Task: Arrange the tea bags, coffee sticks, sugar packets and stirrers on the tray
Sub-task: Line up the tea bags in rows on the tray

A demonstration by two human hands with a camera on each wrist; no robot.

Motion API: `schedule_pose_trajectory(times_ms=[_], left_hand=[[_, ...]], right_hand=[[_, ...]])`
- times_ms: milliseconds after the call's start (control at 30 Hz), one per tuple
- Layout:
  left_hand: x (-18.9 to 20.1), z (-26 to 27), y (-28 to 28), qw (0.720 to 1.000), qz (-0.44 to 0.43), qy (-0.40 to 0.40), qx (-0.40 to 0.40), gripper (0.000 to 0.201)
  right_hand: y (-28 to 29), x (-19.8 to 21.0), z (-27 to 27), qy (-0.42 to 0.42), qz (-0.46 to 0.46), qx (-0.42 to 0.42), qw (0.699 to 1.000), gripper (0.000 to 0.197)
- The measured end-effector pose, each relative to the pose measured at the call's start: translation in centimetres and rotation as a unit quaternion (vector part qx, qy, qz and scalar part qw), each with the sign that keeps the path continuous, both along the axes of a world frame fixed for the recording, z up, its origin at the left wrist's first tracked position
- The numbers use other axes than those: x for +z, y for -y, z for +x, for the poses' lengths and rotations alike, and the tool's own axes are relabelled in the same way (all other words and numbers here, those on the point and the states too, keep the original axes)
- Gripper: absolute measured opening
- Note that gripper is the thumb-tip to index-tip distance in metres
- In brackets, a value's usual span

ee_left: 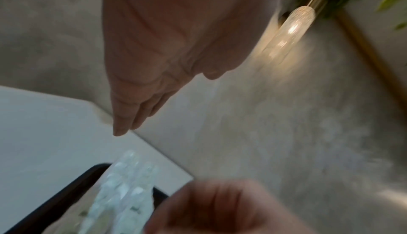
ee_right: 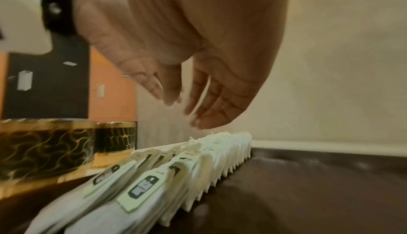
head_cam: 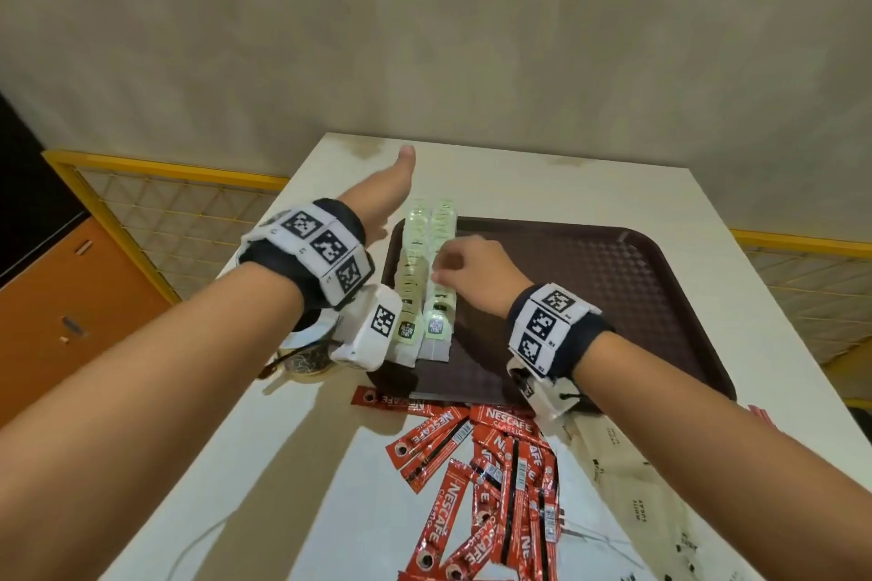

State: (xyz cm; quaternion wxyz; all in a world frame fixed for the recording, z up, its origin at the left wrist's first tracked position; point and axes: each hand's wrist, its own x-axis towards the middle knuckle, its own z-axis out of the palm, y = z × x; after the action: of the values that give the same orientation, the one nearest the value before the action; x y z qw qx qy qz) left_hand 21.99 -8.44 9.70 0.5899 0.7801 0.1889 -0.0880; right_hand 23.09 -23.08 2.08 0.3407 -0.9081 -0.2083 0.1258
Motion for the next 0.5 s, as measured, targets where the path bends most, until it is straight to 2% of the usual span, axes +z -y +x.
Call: schedule_pose_trajectory(times_ms=[67,167,367,500], left_hand=[[1.4,-1.4,-0.3,1.0,-0.001,0.03,0.003,0.081],[2.6,-3.9,-0.6,0.998,0.004,0.068,-0.006,0.076],[2.7,-10.1,-0.9,0.995,-0.005,0.102,0.01,0.061],[1.7,-13.4,-0.5,0.996,0.019,0.09,0.015,0.05]], right_hand=[[-0.6,0.0,-0.9,0.002,-0.084,0.065,0.994,0.01],[-1.7,-0.9,-1.6,0.017,-0.14,0.082,0.987,0.011],[-3.0,-2.1,-1.9,0.028,-0.157,0.087,0.983,0.003],[-2.8,-2.1,-1.1,0.031,-0.138,0.078,0.987,0.004]])
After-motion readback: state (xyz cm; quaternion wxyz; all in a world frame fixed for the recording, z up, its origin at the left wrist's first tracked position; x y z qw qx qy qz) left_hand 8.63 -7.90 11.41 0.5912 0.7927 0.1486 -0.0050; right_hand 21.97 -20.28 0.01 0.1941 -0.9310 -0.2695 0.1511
